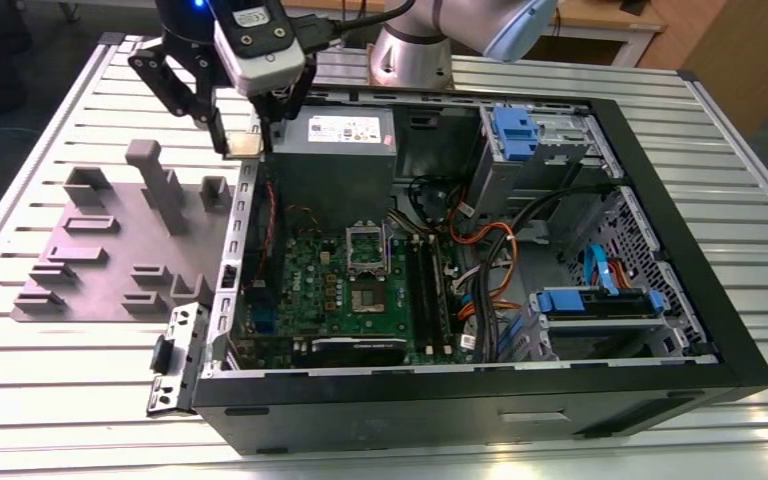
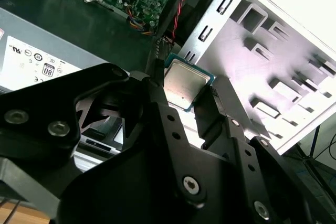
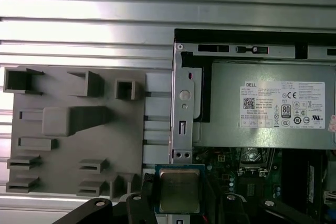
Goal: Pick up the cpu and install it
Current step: 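Pick up the cpu and move it towards the insertion slot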
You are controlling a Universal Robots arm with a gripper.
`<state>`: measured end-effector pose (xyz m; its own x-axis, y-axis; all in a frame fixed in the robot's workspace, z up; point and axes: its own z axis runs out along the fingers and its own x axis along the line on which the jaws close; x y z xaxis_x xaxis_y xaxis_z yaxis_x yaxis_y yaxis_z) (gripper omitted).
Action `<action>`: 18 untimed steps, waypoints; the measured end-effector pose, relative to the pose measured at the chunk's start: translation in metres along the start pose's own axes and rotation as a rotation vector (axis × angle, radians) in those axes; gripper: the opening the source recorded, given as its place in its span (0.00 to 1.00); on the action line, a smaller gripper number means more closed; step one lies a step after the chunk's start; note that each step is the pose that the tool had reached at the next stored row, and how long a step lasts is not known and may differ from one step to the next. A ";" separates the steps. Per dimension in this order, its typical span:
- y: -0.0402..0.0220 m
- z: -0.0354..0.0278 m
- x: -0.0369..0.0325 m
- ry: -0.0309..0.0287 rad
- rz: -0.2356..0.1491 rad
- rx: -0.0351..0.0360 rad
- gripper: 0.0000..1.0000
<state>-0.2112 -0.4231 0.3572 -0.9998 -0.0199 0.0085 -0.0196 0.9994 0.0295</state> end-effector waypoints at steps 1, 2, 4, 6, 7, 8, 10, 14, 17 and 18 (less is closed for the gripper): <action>0.0000 0.0000 -0.0004 0.0000 0.000 0.0000 0.47; 0.0000 -0.0001 -0.0009 0.0001 0.000 0.0001 0.47; -0.0001 0.0000 -0.0025 0.0000 0.000 0.0000 0.47; -0.0001 -0.0001 -0.0042 0.0001 0.000 0.0000 0.47; -0.0001 0.0000 -0.0048 0.0000 0.000 0.0000 0.47; -0.0002 0.0000 -0.0053 0.0000 0.000 0.0000 0.47; -0.0002 -0.0001 -0.0062 0.0001 0.000 0.0000 0.47; -0.0002 -0.0001 -0.0080 0.0000 0.000 0.0000 0.47; -0.0002 -0.0001 -0.0098 0.0000 0.000 0.0001 0.47; -0.0002 -0.0001 -0.0104 0.0000 0.000 0.0001 0.47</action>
<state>-0.2008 -0.4231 0.3573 -0.9998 -0.0197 0.0085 -0.0195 0.9994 0.0294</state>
